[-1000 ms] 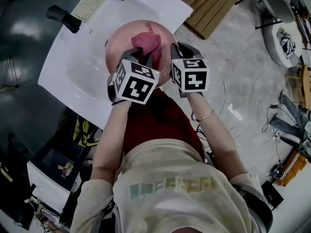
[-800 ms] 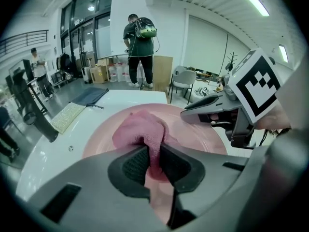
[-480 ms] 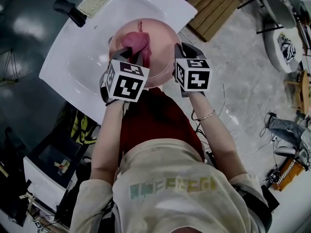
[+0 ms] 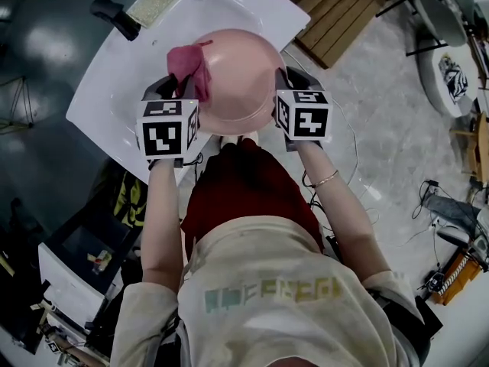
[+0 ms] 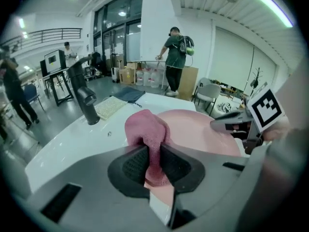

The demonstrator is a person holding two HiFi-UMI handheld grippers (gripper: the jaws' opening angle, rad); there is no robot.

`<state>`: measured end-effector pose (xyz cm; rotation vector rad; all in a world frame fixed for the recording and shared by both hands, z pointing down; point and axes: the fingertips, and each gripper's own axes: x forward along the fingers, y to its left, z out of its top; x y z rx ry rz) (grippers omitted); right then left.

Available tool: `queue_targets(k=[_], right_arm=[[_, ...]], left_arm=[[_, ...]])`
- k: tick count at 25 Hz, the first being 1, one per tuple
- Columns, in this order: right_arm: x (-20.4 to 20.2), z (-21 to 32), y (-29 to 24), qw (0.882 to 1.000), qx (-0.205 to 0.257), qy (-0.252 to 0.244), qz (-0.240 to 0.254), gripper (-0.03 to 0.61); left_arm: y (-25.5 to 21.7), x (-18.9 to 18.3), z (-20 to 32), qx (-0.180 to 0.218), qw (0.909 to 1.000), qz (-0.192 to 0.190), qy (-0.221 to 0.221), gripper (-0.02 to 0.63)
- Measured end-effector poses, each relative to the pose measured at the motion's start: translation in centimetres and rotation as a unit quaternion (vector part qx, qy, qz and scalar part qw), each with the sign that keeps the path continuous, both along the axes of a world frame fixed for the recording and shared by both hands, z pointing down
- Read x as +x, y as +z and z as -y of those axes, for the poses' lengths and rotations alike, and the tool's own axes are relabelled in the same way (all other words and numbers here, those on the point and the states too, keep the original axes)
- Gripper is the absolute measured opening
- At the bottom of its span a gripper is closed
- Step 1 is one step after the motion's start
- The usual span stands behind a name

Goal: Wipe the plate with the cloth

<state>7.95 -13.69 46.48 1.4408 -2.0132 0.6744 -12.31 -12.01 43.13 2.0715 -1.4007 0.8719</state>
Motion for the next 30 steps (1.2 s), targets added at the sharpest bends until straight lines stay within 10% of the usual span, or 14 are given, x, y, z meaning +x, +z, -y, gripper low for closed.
queue_targets(k=[17,30], right_arm=[[0.4,0.1,0.1,1.000,0.003,0.009,0.004,0.063],[0.3,0.1,0.1,1.000,0.003,0.003,0.003,0.063]], left_arm=[[0.4,14.7,-4.6,-0.038,0.9811,-0.051,0.183,0.068],[2.2,11.9,-7.0,-0.053,0.9798,-0.003,0.193,0.067]])
